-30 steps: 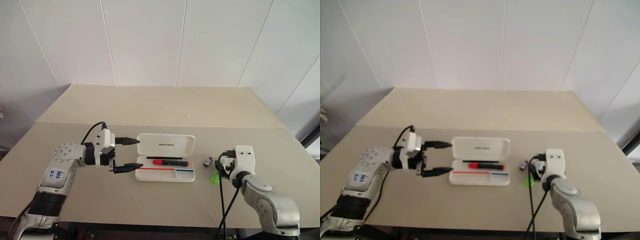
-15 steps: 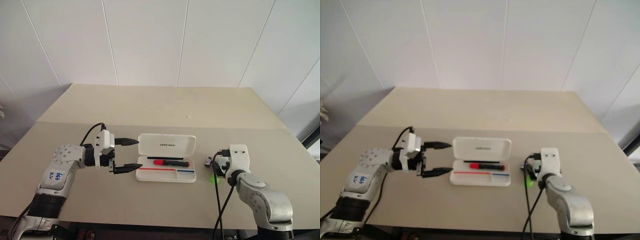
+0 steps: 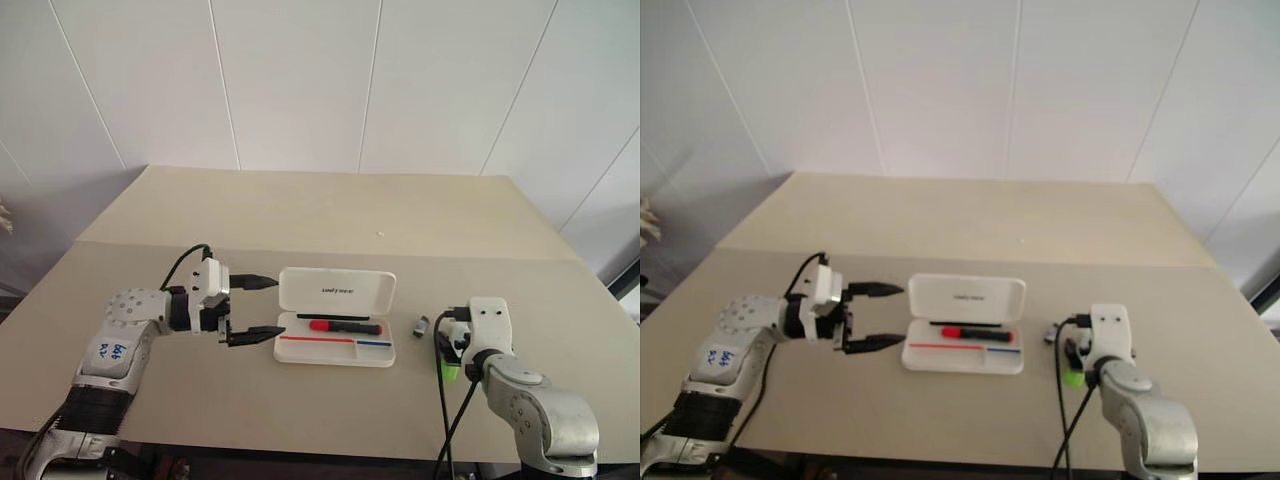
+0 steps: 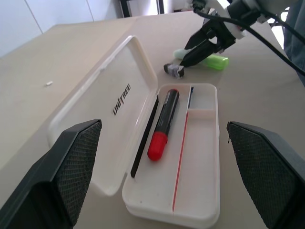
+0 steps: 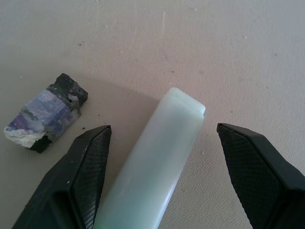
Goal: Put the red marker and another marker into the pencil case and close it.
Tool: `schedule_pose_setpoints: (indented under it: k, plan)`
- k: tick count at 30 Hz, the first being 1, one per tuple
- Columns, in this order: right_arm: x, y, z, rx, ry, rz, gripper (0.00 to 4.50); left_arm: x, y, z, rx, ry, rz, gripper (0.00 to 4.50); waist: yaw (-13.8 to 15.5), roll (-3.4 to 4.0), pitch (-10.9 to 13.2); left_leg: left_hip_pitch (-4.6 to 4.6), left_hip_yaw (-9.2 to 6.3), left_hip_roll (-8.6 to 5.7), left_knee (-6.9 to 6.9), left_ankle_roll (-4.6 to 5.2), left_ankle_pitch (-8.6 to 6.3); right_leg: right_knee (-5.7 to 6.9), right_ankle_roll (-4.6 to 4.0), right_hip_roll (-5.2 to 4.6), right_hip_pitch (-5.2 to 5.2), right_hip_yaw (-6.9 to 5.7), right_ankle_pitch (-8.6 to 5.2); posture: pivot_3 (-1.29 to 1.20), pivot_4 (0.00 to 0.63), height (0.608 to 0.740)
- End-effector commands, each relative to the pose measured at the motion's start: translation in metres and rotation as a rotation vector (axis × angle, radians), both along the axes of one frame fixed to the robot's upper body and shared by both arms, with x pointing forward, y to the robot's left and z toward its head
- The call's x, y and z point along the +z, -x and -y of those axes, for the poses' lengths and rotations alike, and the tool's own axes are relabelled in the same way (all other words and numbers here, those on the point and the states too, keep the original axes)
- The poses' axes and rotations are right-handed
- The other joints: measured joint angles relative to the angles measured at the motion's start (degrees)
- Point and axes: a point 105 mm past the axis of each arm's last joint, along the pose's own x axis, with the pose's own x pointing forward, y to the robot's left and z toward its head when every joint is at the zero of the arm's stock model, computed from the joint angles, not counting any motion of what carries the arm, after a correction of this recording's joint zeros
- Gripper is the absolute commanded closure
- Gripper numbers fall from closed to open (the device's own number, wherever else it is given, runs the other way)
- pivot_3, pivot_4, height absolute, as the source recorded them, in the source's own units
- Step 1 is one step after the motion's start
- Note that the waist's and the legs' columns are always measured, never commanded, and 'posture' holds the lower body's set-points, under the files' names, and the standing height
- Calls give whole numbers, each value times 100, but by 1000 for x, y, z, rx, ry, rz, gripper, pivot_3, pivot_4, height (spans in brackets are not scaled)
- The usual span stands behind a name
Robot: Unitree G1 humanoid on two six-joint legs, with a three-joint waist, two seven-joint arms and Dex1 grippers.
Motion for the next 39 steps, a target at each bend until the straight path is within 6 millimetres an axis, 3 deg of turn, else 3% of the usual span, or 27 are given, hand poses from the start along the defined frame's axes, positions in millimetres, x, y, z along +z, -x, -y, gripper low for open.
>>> schedule_pose_setpoints:
  k: [1,3,6,12,13,19,23,25,30,39]
  plan:
    - [-18,7,14,-82,-10,-82,0,8,-1,2,-9,5,38,16,-6,0,0,1,0,0,0,0,0,0,0,0,0,0,0,0,150,740]
    - [-22,7,15,-101,-31,-88,0,8,-2,2,-9,4,40,16,-20,-1,0,2,0,1,0,0,0,1,0,1,0,0,0,0,150,740]
    - [-24,7,16,-118,-40,-97,545,8,-1,1,-9,3,42,0,-45,-1,-1,3,0,1,1,0,0,2,0,1,1,0,0,0,150,740]
    - [-18,2,15,-92,-33,-72,2533,7,0,-1,-4,0,41,0,-16,-5,-3,2,-1,-3,7,0,0,-2,0,-5,7,0,0,0,150,740]
    - [-15,0,15,-81,-25,-62,2626,7,0,-1,-2,-1,41,0,-17,-6,-3,2,0,-3,8,0,0,-4,-3,-5,8,0,-1,0,150,740]
    - [14,-15,9,43,33,26,2621,8,-1,-1,3,1,45,0,-44,-5,-3,2,2,-2,10,3,2,-6,-48,-4,7,1,-25,0,150,740]
    - [23,-18,7,99,70,58,2621,8,-1,-1,2,3,46,0,-71,-2,-1,-1,4,1,0,2,2,-1,-25,-2,-4,1,-14,0,150,740]
    - [38,-22,4,155,111,107,2621,8,-1,-1,0,7,47,0,-106,5,3,0,6,4,-7,2,2,1,-5,2,-11,2,-4,0,150,740]
    - [78,-24,-22,443,184,225,2621,8,-2,-1,-2,30,43,0,-112,17,11,-1,14,4,-15,2,2,0,-3,2,-17,5,-4,0,150,740]
    - [95,3,-70,982,276,163,2621,-4,3,-23,26,32,8,0,-99,17,11,-5,15,4,-19,3,-2,-11,2,0,-18,5,-6,0,150,740]
